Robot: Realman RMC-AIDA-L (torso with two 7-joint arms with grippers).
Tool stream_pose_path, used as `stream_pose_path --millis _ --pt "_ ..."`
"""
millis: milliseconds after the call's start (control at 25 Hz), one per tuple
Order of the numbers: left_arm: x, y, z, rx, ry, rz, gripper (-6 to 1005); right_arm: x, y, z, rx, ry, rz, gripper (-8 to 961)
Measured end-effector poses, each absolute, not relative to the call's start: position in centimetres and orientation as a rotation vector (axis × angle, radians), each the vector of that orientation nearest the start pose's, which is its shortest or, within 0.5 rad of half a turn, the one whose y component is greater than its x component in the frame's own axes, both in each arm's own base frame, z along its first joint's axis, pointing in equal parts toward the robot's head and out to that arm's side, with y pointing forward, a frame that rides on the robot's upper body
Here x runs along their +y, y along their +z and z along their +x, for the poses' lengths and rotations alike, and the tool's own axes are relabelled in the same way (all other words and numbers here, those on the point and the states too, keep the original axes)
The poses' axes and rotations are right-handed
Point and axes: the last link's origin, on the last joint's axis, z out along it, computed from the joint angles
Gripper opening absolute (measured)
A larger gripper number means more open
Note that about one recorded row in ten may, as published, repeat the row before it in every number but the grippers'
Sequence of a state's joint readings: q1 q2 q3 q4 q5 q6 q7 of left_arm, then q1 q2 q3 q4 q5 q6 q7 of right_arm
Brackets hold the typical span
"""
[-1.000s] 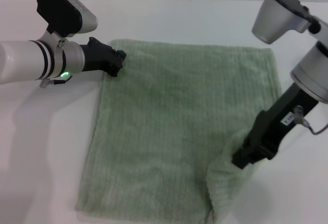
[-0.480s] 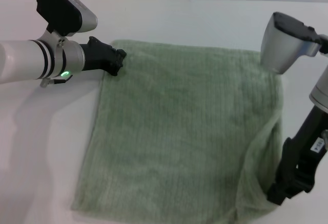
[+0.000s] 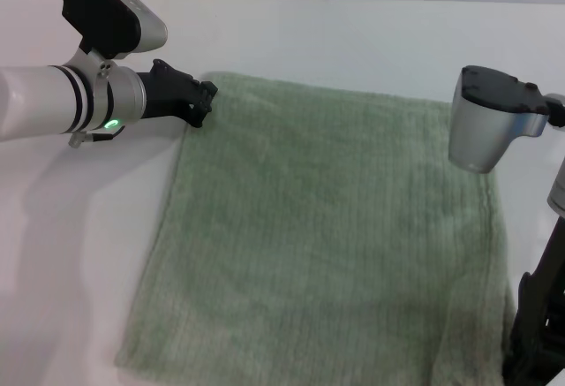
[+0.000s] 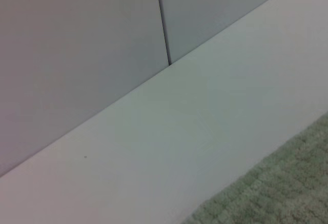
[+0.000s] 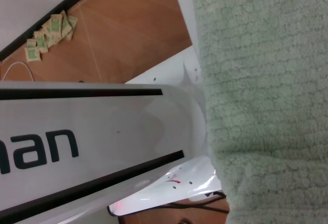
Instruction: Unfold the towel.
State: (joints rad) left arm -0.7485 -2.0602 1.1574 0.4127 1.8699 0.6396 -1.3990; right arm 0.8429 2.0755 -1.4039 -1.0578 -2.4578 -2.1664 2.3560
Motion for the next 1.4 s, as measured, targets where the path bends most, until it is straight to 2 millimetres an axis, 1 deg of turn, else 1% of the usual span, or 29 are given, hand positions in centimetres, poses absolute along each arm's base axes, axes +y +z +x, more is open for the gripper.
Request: stream_pose_path --millis 240,480,600,640,680,720,760,800,840,880,920,960,1000,1040,1080,1120,1240,1280,1320,1360,1400 --pt "42.7 -5.3 -26.2 -0.505 -0.034 -2.418 1 29.5 -0.7 14.8 0.877 -1.163 -3.201 96" --pt "42.7 -5.4 -26.1 -0.504 -0.035 -2.419 1 29.9 -0.9 14.7 0.829 -1.189 -3.174 204" --pt "42.7 -5.4 -26.1 -0.504 -0.035 -2.419 1 30.1 -0.9 14.6 0.812 -1.185 -3.158 325" --pt "42.7 -5.4 -26.1 -0.504 -0.035 -2.419 1 30.3 -0.9 14.5 0.792 -1.165 -3.146 365" --pt "42.7 -5.4 -26.1 -0.504 -0.035 -2.420 1 30.8 -0.7 14.2 0.738 -1.094 -3.122 405" --pt "42.7 -5.4 -26.1 -0.504 -0.035 -2.420 1 30.8 -0.7 14.2 0.738 -1.094 -3.122 415" --pt "42.7 -5.4 -26.1 -0.504 -0.035 -2.420 1 31.6 -0.6 13.7 0.669 -0.976 -3.089 425" --pt "42.7 -5.4 -26.1 -0.505 -0.035 -2.420 1 31.6 -0.6 13.7 0.669 -0.976 -3.089 425" --pt "42.6 -5.4 -26.1 -0.505 -0.035 -2.420 1 32.0 -0.5 13.4 0.624 -0.902 -3.068 425" --pt "42.6 -5.4 -26.2 -0.505 -0.034 -2.419 1 32.9 -0.4 12.7 0.529 -0.738 -3.022 425" --pt "42.6 -5.4 -26.2 -0.505 -0.035 -2.419 1 32.9 -0.4 12.7 0.529 -0.738 -3.022 425" --pt "42.6 -5.4 -26.2 -0.506 -0.036 -2.419 1 33.2 -0.4 12.6 0.488 -0.658 -2.994 425" --pt "42.6 -5.4 -26.2 -0.507 -0.037 -2.418 1 34.0 -0.5 12.3 0.415 -0.505 -2.935 425" --pt "42.6 -5.4 -26.2 -0.507 -0.037 -2.418 1 34.0 -0.5 12.3 0.415 -0.505 -2.935 425" --pt "42.6 -5.4 -26.2 -0.509 -0.038 -2.417 1 34.7 -0.7 12.5 0.367 -0.367 -2.891 425" --pt "42.6 -5.4 -26.2 -0.509 -0.039 -2.417 1 34.7 -0.7 12.5 0.367 -0.367 -2.891 425" --pt "42.6 -5.4 -26.2 -0.511 -0.040 -2.416 1 35.7 -0.8 12.7 0.311 -0.139 -2.822 425" --pt "42.6 -5.3 -26.2 -0.516 -0.044 -2.413 1 36.3 -0.6 12.9 0.285 0.029 -2.756 425" --pt "42.6 -5.3 -26.2 -0.516 -0.044 -2.413 1 36.3 -0.6 12.9 0.285 0.029 -2.756 425" --pt "42.6 -5.3 -26.2 -0.520 -0.048 -2.409 1 36.8 -0.2 13.2 0.254 0.175 -2.674 425" --pt "42.7 -5.2 -26.2 -0.524 -0.052 -2.406 1 36.8 -0.2 13.2 0.254 0.175 -2.674 425"
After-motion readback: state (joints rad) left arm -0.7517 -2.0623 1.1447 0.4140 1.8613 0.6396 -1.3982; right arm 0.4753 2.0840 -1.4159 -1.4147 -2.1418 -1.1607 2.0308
